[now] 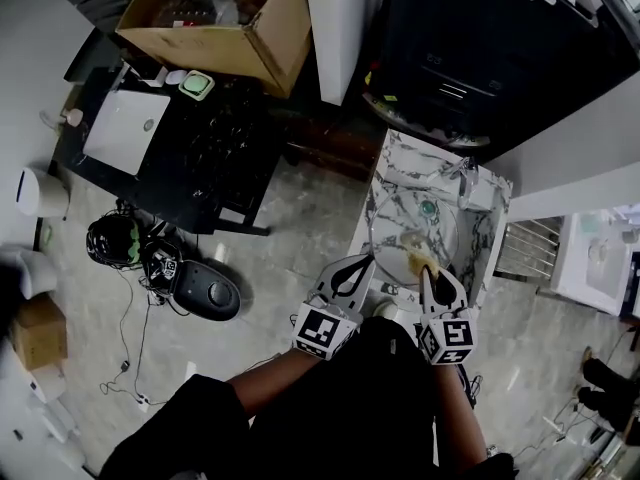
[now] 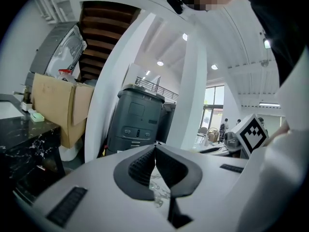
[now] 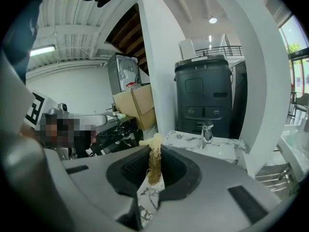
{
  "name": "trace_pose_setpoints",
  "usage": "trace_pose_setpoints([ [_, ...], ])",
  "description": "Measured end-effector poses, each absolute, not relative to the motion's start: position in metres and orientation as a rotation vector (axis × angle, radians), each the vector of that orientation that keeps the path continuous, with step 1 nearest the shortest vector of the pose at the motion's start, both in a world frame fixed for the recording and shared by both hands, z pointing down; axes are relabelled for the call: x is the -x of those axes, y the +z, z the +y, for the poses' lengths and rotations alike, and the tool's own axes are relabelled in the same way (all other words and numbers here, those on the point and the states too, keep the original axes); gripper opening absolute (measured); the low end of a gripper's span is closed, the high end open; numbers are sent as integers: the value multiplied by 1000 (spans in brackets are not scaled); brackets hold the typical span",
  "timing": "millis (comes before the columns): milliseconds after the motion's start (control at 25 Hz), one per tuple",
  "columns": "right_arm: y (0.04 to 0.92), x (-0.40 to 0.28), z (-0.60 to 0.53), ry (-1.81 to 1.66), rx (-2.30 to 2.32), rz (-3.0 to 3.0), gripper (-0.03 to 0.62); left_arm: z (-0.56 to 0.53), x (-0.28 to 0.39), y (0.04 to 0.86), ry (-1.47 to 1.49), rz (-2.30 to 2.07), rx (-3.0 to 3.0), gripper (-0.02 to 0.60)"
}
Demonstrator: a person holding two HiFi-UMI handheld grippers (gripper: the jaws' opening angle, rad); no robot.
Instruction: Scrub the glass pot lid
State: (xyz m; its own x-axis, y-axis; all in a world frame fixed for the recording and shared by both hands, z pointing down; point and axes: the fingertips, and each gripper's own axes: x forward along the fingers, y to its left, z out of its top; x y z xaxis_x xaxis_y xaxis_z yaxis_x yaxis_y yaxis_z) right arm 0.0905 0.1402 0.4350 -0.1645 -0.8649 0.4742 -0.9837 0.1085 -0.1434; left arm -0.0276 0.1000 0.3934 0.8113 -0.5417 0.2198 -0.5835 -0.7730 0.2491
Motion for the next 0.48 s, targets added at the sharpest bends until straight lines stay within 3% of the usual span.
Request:
trace_pose_setpoints([
  [480, 525, -79, 101, 679, -1477, -2159, 61, 86, 18, 424, 242, -964, -2647, 17],
])
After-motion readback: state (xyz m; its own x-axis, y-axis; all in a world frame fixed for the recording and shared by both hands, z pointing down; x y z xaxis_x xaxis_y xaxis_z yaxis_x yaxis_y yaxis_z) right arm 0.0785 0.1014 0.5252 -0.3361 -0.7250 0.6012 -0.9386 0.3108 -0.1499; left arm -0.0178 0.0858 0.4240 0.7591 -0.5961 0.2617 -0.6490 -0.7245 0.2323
